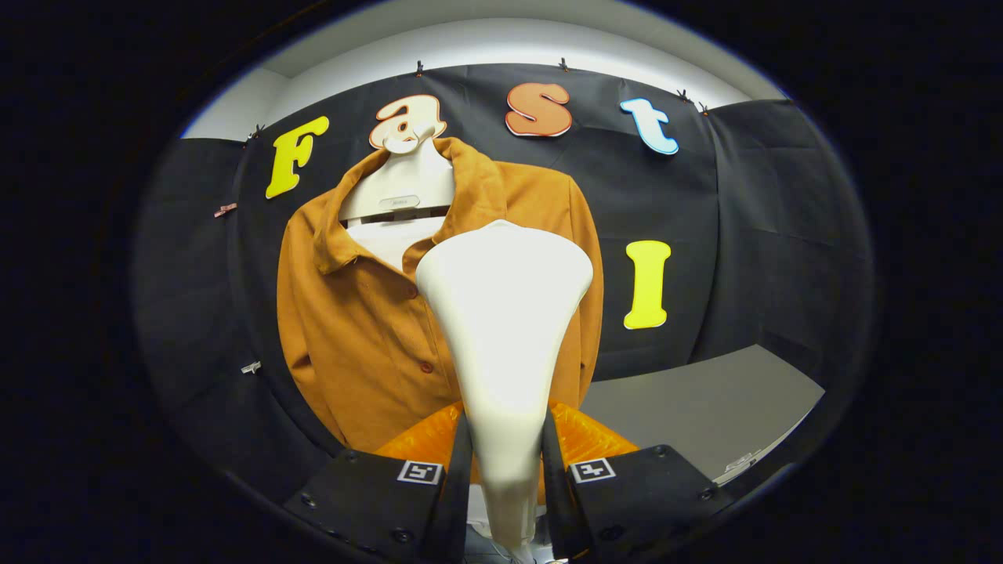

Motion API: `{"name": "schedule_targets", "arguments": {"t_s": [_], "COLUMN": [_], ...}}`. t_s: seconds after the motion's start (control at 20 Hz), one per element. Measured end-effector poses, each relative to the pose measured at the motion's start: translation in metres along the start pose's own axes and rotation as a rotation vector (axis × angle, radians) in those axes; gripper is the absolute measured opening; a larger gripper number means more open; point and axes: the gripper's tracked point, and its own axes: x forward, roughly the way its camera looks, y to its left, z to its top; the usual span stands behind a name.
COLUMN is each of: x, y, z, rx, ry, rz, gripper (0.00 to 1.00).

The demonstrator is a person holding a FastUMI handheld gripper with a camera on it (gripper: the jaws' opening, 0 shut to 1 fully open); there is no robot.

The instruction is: Iron the clothes twice with a garment steamer, once on the left side and once on the right side.

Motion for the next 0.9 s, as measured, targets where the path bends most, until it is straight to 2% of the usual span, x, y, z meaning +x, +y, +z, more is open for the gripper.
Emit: {"name": "schedule_targets", "arguments": {"t_s": [0.4,0.9], "x": [-0.016,-0.019], "y": [-0.014,-0.037], "z": [0.023,0.02], "rx": [-0.019,-0.003], "ry": [-0.094,-0.09], "rz": [0.026,0.033], "gripper": [0.44,0.44]}}
